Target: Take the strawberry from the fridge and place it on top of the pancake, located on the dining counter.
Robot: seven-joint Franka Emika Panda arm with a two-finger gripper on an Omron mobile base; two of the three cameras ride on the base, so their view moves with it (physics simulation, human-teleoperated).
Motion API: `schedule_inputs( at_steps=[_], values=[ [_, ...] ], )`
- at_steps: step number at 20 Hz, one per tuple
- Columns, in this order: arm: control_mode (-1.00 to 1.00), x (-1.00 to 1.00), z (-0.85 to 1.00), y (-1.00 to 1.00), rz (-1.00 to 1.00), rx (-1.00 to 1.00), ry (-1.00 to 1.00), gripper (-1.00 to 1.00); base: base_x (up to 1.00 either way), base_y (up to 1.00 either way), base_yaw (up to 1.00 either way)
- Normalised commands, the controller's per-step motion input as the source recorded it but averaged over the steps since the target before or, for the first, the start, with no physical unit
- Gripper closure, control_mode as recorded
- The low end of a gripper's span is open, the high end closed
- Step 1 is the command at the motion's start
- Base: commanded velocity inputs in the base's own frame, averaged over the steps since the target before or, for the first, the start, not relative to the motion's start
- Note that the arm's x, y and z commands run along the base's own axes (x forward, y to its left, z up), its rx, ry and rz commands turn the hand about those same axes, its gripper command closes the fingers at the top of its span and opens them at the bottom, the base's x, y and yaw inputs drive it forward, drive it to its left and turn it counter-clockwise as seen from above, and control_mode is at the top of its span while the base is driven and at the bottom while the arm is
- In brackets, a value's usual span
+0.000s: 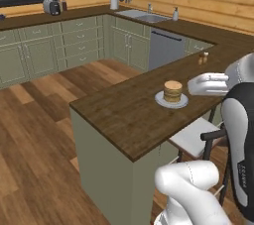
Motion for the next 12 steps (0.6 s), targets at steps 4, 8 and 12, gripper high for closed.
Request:
schedule_inputs(
  at_steps=[4,8,12],
  values=[
    [-1.0,1.0,0.0,-0.59,-0.12,0.27,0.13,1.0,0.0,0.0,0.0],
    [-1.0,1.0,-0.25,-0.14,-0.08,0.06,0.16,1.0,0.0,0.0,0.0],
    [-1.0,0.96,-0.19,0.0,-0.01,0.0,0.2,1.0,0.0,0.0,0.0]
  ],
)
